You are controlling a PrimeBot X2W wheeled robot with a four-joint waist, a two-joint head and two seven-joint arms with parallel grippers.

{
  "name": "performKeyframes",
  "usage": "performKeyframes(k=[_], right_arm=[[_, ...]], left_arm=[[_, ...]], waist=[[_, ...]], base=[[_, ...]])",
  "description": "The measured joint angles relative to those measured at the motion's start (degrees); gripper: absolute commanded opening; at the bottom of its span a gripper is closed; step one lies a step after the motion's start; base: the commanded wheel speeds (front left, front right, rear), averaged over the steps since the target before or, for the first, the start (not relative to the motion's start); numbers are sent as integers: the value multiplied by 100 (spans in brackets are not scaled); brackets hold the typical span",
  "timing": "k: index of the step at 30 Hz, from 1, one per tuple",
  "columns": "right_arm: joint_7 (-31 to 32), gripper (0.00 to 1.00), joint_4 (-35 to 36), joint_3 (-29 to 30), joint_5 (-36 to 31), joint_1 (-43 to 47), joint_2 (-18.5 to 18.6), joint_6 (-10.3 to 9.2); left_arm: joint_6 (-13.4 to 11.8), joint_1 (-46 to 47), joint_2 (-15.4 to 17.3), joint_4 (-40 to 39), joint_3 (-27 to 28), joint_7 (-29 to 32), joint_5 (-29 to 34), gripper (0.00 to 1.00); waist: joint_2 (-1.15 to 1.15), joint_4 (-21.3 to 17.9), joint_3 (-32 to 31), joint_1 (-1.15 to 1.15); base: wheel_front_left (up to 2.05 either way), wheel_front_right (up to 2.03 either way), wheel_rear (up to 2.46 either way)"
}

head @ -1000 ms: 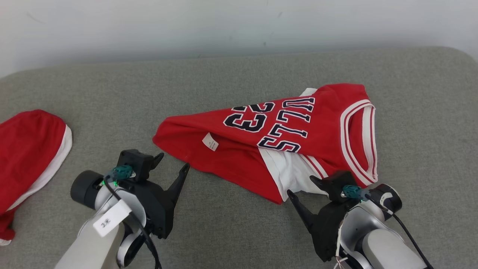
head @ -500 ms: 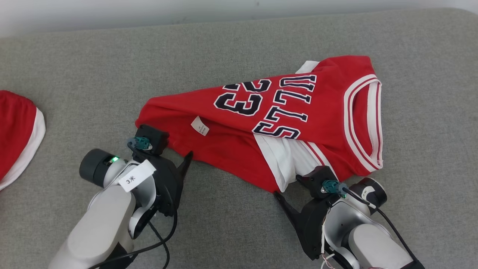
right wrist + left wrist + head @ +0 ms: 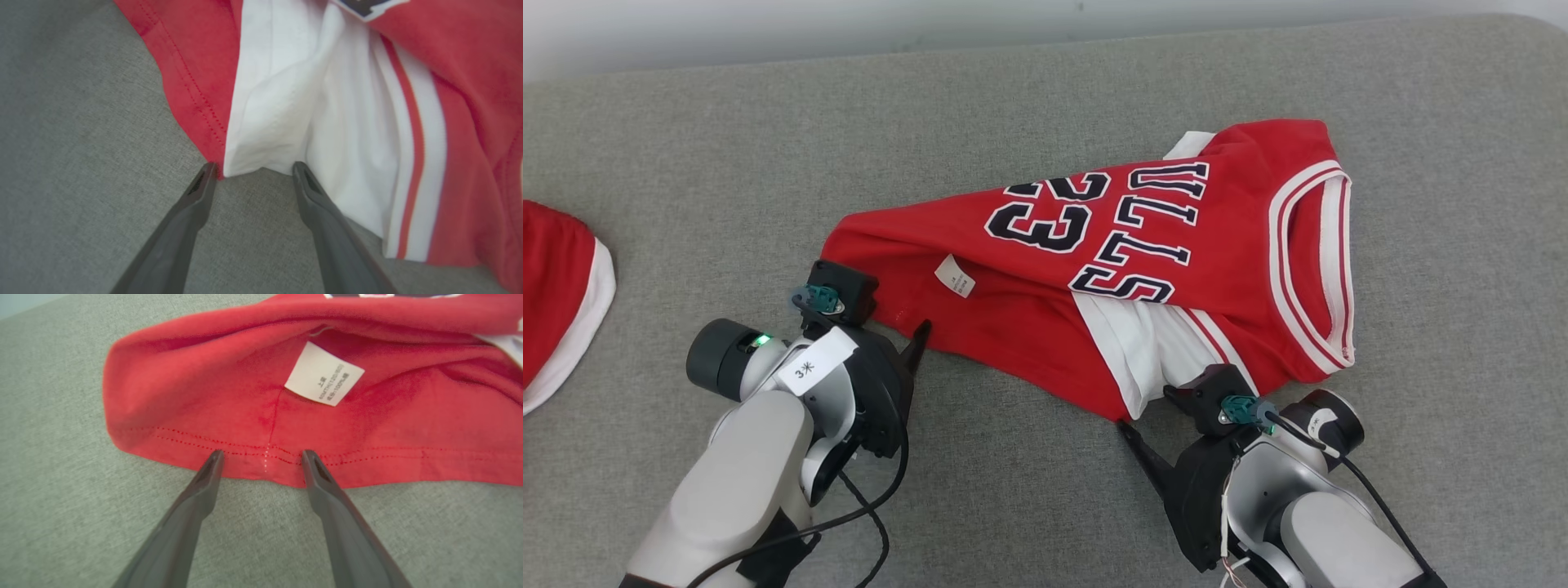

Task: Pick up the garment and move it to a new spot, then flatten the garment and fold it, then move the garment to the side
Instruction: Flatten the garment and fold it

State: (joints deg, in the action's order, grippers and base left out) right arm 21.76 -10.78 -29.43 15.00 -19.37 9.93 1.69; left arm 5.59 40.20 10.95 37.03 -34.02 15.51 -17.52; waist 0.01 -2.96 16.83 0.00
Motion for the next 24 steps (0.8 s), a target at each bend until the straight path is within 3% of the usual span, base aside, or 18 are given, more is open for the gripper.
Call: performKeyframes(k=[3,4,6,7,11,16,22,24], right_arm=[[2,81,23,-8,0,8,3,0],[12,73,34,-11,0,9,7,0],[35,46,56,-12,0,11,9,-1],[45,44,70,-12,0,13,10,-2],[51,49,137,-24,-15,40,21,-22],[46,38,220,-10,-16,96,36,-74],[37,41,343,14,-76,122,63,-121],[34,46,355,10,-86,122,59,-125]], left_arm=[[4,11,-24,107,-19,-42,0,100],[5,16,-31,134,-21,-44,0,100],[5,38,-47,181,-22,-53,0,100],[5,52,-54,211,-24,-86,0,100],[47,131,-91,316,-27,-145,0,100],[49,160,-134,444,-24,-248,-11,98],[51,243,-155,578,-25,-344,-11,85],[51,247,-162,614,-25,-378,-11,90]], waist=[[0,-23,12,0],[0,-27,16,0],[0,-31,25,0],[0,-31,31,0],[0,-28,51,0],[0,-33,55,0],[0,-55,56,0],[0,-61,65,0]], base=[[0,0,0],[0,0,0],[0,0,0],[0,0,0],[0,0,0],[0,0,0],[0,0,0],[0,0,0]])
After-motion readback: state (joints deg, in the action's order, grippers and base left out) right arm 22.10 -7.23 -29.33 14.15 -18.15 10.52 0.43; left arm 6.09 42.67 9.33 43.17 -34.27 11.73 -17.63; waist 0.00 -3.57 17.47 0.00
